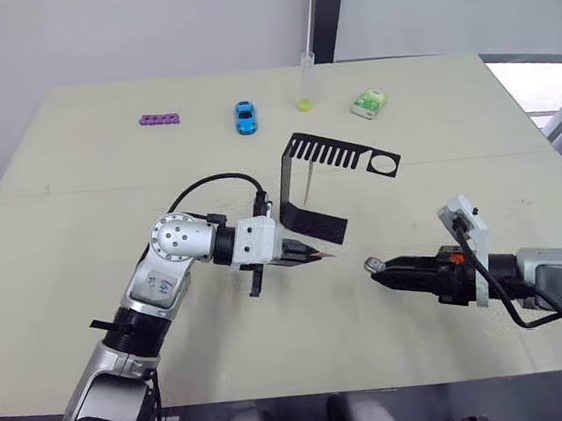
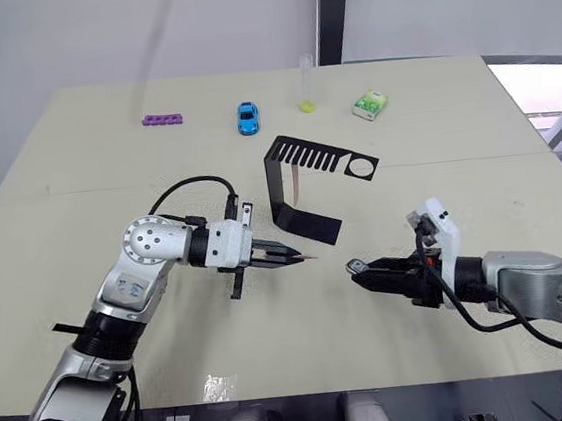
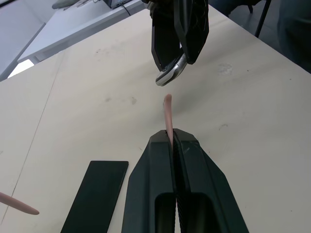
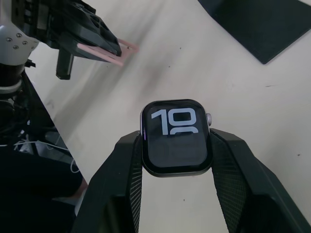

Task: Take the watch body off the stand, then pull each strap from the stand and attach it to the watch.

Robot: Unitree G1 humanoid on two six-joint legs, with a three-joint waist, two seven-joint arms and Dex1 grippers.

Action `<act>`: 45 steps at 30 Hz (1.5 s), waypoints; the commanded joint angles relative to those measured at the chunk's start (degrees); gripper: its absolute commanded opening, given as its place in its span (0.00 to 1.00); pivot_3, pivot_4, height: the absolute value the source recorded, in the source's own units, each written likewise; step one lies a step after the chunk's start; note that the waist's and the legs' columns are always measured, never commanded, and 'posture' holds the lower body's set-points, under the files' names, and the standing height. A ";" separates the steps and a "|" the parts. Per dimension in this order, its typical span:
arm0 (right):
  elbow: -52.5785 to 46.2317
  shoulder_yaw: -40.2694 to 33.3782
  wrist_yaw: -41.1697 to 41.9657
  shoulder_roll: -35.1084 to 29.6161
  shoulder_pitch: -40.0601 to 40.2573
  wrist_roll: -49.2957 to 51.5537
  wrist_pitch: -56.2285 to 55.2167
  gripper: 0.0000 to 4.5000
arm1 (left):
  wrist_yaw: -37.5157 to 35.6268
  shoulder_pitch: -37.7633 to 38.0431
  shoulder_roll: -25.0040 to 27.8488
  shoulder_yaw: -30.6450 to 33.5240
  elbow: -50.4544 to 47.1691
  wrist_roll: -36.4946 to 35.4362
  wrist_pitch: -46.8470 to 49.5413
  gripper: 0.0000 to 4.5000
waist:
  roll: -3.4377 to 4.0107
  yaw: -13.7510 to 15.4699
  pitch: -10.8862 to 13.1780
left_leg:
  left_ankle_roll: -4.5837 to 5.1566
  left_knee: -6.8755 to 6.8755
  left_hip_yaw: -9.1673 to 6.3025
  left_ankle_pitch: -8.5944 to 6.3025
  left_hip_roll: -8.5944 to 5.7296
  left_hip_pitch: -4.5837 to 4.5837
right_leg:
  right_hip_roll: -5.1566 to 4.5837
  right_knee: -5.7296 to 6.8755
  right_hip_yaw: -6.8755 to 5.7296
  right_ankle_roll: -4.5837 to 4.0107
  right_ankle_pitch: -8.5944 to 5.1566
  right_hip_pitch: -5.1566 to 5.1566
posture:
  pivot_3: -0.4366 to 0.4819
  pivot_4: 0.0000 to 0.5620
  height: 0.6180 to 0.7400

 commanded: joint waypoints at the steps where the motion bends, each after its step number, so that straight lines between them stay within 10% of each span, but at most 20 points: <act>1: 2.20 1.27 -6.83 -0.67 -1.52 9.27 -0.90 0.34 | 0.26 -1.02 -0.63 0.14 -0.23 0.22 -2.63 0.00 | 0.00 -0.02 0.00 | 0.01 0.03 -0.01 0.00 0.00 -0.09 | -0.01 0.04 -0.01 0.00 0.00 -0.08 | 0.48 0.27 1.00; 15: 4.64 10.63 -19.87 -6.89 -2.65 26.32 -10.79 0.34 | 0.54 -0.93 -1.47 -0.40 -0.06 1.15 -4.78 0.00 | 0.00 -0.17 0.00 | 0.04 0.09 -0.02 0.02 0.00 -0.27 | -0.02 0.07 -0.02 0.01 0.00 -0.24 | 0.48 0.27 1.00; 45: 3.95 14.41 -19.49 -11.34 -2.47 28.03 -15.88 0.34 | 0.22 -1.88 -2.41 -0.35 0.69 0.83 -4.32 0.00 | 0.00 -0.24 0.00 | 0.05 0.08 -0.04 0.02 0.02 -0.27 | -0.03 0.02 -0.04 0.01 0.00 -0.24 | 0.48 0.27 1.00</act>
